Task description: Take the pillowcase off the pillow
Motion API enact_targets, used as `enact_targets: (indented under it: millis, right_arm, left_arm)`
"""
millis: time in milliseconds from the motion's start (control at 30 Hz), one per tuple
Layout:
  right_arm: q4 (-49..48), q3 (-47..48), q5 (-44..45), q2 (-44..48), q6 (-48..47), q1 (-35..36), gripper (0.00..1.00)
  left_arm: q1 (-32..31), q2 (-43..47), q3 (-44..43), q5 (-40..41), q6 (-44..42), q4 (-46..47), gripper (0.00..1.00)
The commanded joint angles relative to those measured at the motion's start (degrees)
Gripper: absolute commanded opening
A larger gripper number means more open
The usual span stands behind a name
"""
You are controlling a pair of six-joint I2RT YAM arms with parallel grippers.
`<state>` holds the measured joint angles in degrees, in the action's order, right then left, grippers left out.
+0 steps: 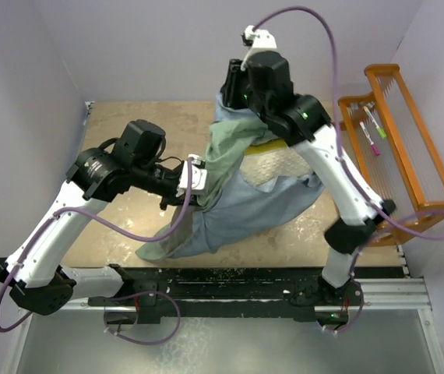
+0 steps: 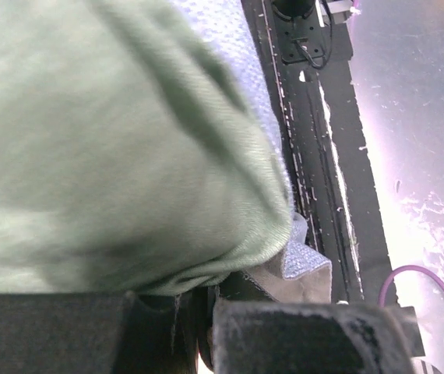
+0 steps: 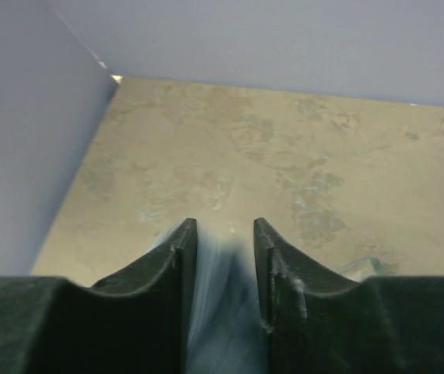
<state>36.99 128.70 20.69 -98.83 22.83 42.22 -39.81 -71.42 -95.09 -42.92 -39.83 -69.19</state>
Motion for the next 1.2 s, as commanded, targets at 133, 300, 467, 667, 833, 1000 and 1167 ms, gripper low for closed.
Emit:
enact_targets:
  millis: [133, 300, 467, 667, 833, 1000, 1167]
  right_arm:
    - [23.1, 17.5, -10.9, -14.9, 8.8, -13.7, 0.74]
    - [17.8, 8.6, -16.2, -5.6, 8.2, -18.0, 1.00]
    - [19.8, 8.8, -19.0, 2.9, 4.9, -20.5, 1.00]
    - [14.5, -3.1, -21.5, 17.0, 4.9, -20.6, 1.00]
    - [14.1, -10.1, -18.9, 25.1, 4.8, -20.6, 1.00]
    - [12.2, -16.1, -17.8, 31.8, 5.2, -20.6, 1.00]
    - [7.4, -23.6, -21.7, 37.1, 3.6, -20.6, 0.99]
  left_arm:
    - [0.0, 4.8, 1.1, -3.1, -5.2, -3.5, 0.00]
    - [0.1, 6.5, 1.4, -0.9, -4.3, -1.0, 0.00]
    - [0.1, 8.0, 2.6, 7.6, 3.8, 10.9, 0.00]
    - [3.7, 3.0, -0.7, 19.0, 16.5, 25.3, 0.00]
    - [14.1, -6.1, -9.8, 20.3, 30.9, 26.4, 0.00]
    - [18.3, -14.3, -17.0, 19.5, 34.8, 20.4, 0.00]
    - [18.7, -14.7, -15.7, 20.4, 36.0, 21.7, 0.00]
